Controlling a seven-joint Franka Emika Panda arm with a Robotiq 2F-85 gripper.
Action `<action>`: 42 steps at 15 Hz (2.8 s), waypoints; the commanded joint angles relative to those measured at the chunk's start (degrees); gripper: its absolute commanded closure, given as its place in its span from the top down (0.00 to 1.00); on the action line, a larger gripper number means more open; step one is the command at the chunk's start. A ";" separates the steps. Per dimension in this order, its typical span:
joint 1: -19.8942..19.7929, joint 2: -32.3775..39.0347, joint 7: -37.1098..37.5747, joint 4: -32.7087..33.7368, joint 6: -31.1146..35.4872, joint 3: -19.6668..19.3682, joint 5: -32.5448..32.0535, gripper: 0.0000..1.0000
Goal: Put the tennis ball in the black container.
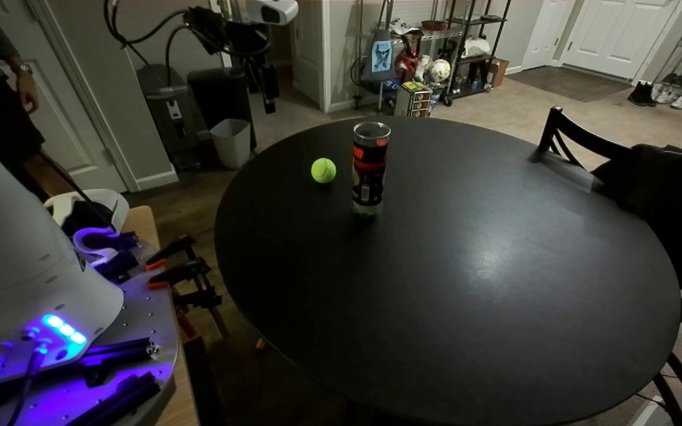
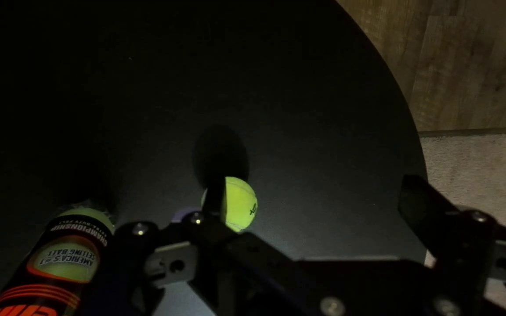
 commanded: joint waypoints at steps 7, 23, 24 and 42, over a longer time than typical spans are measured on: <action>-2.00 12.62 -3.76 8.38 -0.09 -2.43 -0.02 1.00; -2.27 28.37 -3.09 20.80 -1.63 -2.62 -2.87 1.00; -2.29 28.98 -3.13 21.32 -1.66 -2.59 -2.89 1.00; -2.43 37.83 -3.01 28.70 -4.01 -3.01 -3.85 1.00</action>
